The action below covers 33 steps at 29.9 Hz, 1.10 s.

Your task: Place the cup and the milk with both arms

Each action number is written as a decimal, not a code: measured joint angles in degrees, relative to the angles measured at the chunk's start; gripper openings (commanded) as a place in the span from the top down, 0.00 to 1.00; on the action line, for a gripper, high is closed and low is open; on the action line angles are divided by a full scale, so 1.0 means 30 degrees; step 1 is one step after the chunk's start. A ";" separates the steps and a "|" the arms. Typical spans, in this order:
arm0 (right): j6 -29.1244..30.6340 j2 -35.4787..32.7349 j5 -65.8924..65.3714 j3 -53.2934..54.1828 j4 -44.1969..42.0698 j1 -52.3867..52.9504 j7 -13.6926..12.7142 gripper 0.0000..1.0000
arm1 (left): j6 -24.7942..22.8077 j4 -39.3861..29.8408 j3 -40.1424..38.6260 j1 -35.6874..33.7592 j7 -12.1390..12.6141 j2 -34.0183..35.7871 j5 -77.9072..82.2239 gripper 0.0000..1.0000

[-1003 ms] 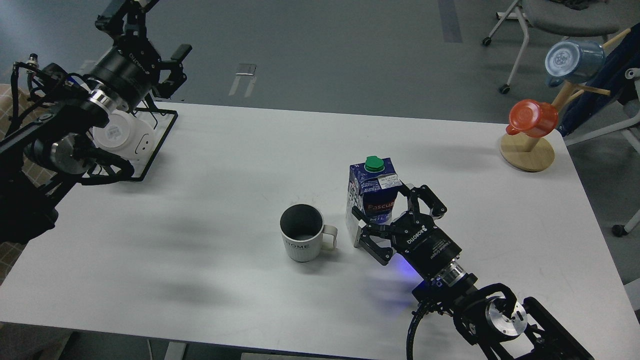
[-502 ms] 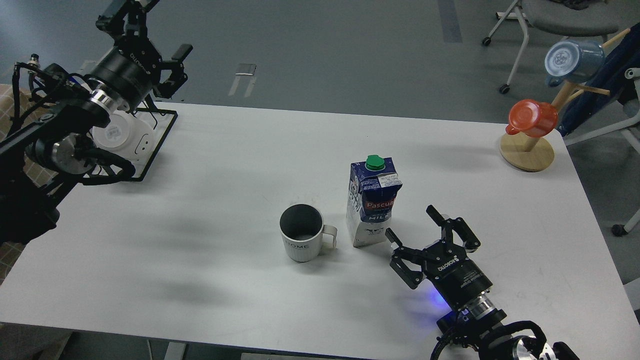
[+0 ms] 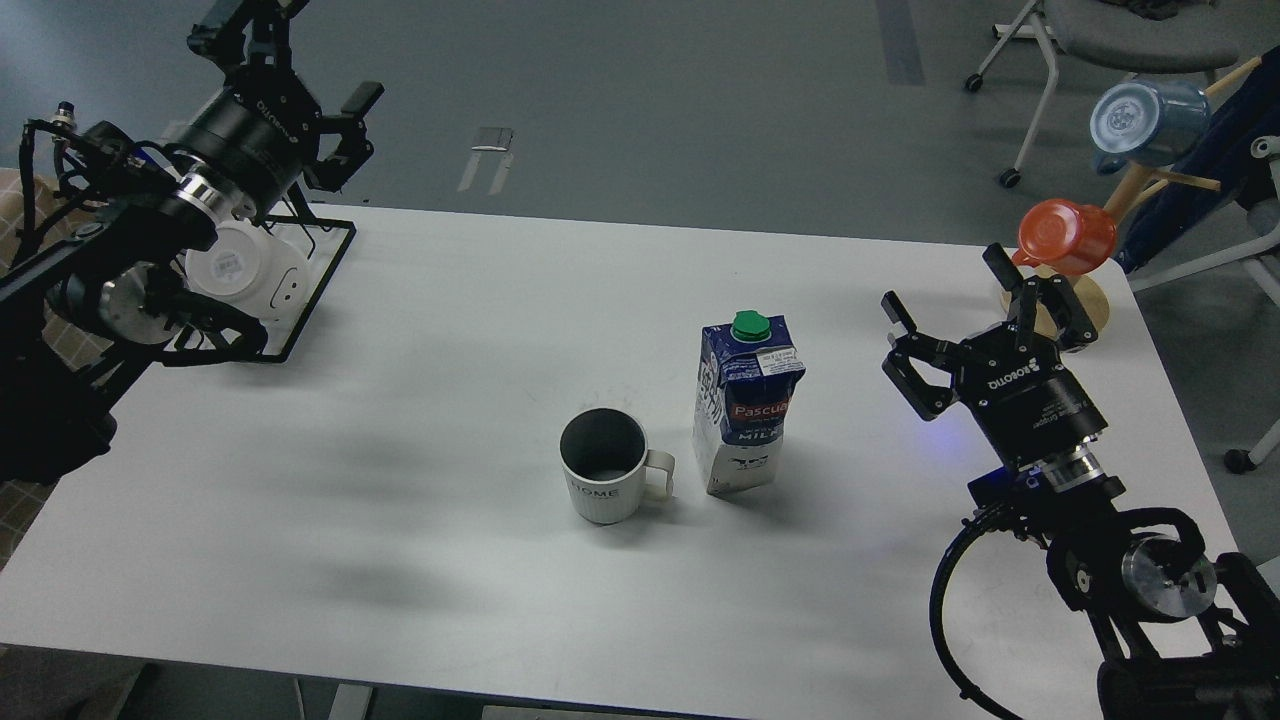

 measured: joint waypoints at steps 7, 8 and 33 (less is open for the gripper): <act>0.0000 -0.1598 -0.3181 0.0668 -0.1000 0.4271 -0.0001 0.00 | -0.0126 0.0000 -0.1234 -0.0120 -0.0003 -0.0157 -0.0161 0.02; 0.0000 -0.1766 -0.3739 0.0674 -0.1327 0.4982 0.0000 0.00 | -0.0154 -0.0004 -0.1535 -0.0124 0.0000 -0.0244 -0.0196 0.02; 0.0001 -0.3578 -0.7283 0.0274 -0.9112 1.4513 0.0332 0.00 | -0.0756 0.1628 -0.4665 -0.0949 0.0221 -0.1617 -0.0209 0.02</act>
